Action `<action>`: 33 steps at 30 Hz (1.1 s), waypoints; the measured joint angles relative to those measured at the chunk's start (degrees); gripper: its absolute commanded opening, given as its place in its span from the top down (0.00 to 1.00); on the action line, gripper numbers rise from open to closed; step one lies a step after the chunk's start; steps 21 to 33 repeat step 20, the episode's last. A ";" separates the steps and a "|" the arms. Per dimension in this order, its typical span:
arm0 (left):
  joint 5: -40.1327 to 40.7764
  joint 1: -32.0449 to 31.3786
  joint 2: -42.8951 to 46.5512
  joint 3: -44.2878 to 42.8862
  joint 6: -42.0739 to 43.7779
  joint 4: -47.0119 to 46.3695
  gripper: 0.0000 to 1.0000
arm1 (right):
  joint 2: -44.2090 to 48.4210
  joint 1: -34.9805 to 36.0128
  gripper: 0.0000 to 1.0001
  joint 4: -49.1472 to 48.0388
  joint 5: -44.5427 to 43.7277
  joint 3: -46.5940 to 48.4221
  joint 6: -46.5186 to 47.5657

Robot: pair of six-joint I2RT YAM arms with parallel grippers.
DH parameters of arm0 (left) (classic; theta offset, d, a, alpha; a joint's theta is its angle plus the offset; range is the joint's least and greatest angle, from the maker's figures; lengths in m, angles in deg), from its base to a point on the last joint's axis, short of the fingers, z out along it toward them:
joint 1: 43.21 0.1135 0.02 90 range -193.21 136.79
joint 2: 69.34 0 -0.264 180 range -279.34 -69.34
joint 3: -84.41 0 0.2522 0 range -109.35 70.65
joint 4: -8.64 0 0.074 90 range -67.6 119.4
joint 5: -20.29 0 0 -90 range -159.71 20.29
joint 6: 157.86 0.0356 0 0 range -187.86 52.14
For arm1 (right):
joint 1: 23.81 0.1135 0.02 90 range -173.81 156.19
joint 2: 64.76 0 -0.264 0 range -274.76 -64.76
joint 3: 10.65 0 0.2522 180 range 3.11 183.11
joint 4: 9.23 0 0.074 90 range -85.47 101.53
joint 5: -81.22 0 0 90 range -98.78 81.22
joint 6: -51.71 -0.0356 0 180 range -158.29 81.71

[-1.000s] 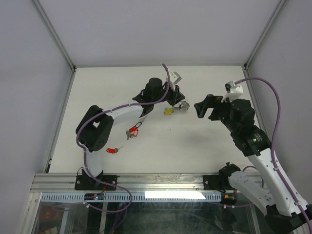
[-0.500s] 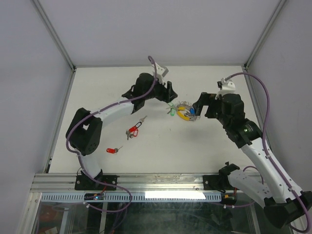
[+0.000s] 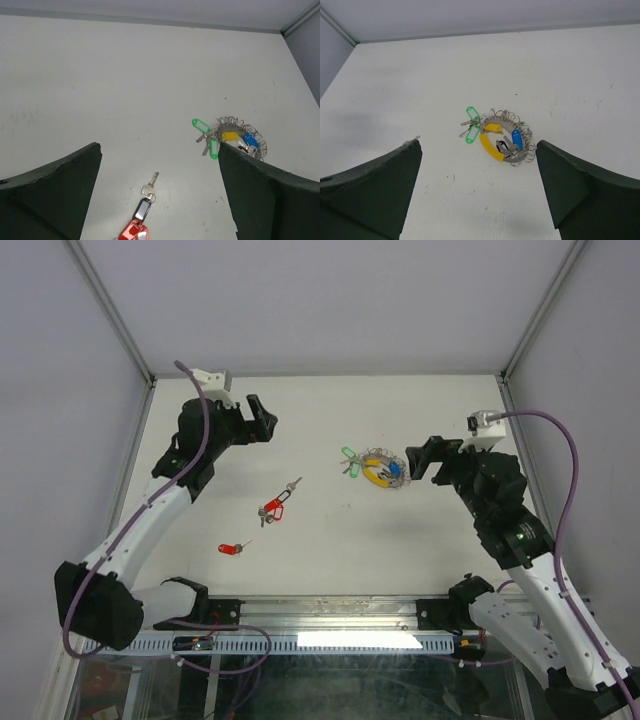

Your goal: Put the keys on the keyring

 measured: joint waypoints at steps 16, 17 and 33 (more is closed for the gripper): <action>30.01 -0.26 26.73 15.65 -3.17 10.86 0.01 | 5.77 0.00 0.00 -2.19 -8.72 -7.30 -2.67; 30.58 -0.26 27.21 16.28 -3.48 11.06 0.01 | 5.81 0.00 0.00 -2.16 -8.98 -7.50 -2.78; 31.78 -0.26 27.52 17.25 -4.04 11.28 0.01 | 5.81 0.00 0.00 -2.29 -9.16 -7.58 -2.82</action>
